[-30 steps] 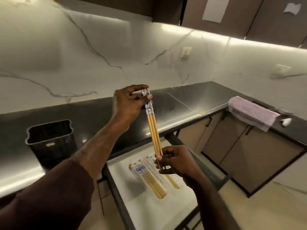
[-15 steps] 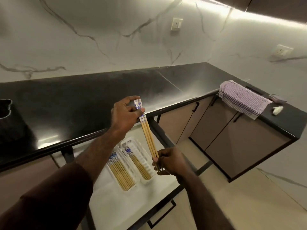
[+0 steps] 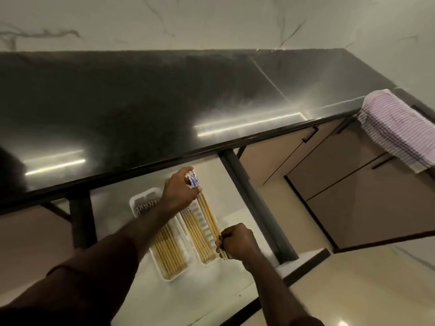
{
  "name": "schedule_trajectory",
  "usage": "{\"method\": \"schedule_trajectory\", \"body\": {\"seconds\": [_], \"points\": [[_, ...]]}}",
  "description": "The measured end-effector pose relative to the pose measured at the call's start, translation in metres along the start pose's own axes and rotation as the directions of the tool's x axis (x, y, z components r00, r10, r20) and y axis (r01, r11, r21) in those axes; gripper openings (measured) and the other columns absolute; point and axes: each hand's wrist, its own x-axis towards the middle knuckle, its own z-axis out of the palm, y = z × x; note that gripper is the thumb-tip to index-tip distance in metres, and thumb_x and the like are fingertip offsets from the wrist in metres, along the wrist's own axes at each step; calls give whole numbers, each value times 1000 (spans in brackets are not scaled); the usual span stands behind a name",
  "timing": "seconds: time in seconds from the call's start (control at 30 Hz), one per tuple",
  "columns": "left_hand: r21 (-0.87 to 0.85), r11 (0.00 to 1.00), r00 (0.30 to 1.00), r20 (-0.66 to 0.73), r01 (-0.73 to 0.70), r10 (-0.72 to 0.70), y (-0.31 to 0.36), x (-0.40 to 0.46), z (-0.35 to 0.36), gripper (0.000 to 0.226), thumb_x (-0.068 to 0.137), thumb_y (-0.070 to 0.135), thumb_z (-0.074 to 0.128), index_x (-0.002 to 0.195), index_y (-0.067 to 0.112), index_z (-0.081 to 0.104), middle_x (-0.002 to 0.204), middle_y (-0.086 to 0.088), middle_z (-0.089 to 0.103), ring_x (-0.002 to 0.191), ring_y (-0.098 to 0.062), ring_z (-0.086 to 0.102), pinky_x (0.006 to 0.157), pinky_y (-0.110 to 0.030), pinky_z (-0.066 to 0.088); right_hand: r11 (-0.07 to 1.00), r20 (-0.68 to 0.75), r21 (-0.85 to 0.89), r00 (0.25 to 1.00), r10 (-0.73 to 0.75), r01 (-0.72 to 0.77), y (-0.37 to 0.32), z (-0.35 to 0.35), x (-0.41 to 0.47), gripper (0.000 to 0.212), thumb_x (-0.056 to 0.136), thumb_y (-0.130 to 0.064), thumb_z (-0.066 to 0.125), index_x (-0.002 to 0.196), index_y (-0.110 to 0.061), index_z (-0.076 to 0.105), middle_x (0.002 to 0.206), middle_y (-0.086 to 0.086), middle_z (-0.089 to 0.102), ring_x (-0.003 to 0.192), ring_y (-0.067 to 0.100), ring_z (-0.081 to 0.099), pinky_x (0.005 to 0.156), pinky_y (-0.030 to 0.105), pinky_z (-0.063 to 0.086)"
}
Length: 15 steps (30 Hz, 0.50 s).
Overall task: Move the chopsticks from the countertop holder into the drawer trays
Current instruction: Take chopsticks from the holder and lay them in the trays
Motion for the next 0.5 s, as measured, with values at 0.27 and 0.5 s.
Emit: {"method": "schedule_trajectory", "body": {"seconds": [0.27,0.5], "points": [[286,954,979,154,86,-134,-44,13,38,93,84,17,72,153,19,9,138,-11,51,114,-27,60,87,-39,56,985,101,-147,990,100,-84,15,17,51,23,78,-32,74,87,-11,76,85,4,76,77,20,74,77,37,61],[557,830,981,145,27,-130,-62,13,65,53,85,28,64,131,12,42,100,-6,68,91,-25,65,81,-38,55,969,61,-221,990,125,-108,12,24,66,28,79,-27,72,101,-10,69,97,4,73,86,23,73,79,36,61]]}}
